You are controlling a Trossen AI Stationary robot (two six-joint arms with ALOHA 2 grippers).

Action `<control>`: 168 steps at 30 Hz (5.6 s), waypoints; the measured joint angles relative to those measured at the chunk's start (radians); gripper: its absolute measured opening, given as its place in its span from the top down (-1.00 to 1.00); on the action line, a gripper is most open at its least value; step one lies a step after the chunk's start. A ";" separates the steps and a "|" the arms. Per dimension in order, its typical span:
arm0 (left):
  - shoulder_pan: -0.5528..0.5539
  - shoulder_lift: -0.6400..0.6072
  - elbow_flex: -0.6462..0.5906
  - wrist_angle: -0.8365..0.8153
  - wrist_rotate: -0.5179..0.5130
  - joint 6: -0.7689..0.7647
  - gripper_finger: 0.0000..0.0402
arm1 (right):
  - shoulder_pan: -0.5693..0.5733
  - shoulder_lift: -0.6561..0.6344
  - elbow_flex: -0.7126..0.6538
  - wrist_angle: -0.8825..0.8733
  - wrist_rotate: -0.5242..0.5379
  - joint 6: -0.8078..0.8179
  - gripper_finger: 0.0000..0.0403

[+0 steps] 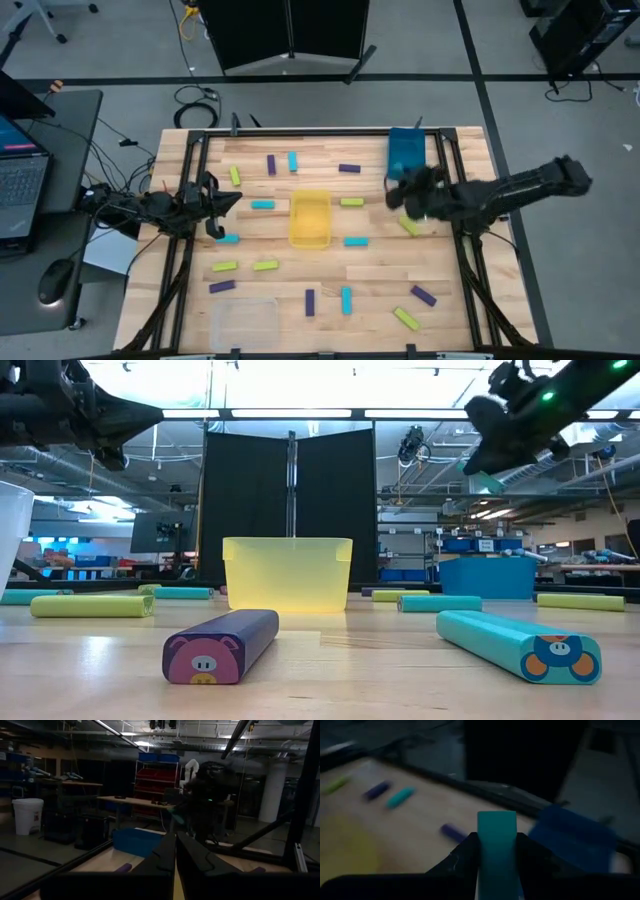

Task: Sort blocks
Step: Put the light blue block into the blue bin, then put the purple block into the transparent bin

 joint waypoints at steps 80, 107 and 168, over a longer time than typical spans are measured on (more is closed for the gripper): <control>0.966 1.673 0.966 -0.691 0.443 -0.469 -0.18 | -0.161 0.042 0.002 0.639 -0.442 -0.531 -0.12; 0.920 1.772 0.968 -0.688 0.356 -0.501 -0.16 | -0.160 0.043 0.002 0.638 -0.441 -0.533 -0.08; 0.531 1.165 0.966 -0.920 0.333 -0.252 0.48 | -0.163 0.043 0.002 0.638 -0.441 -0.541 0.00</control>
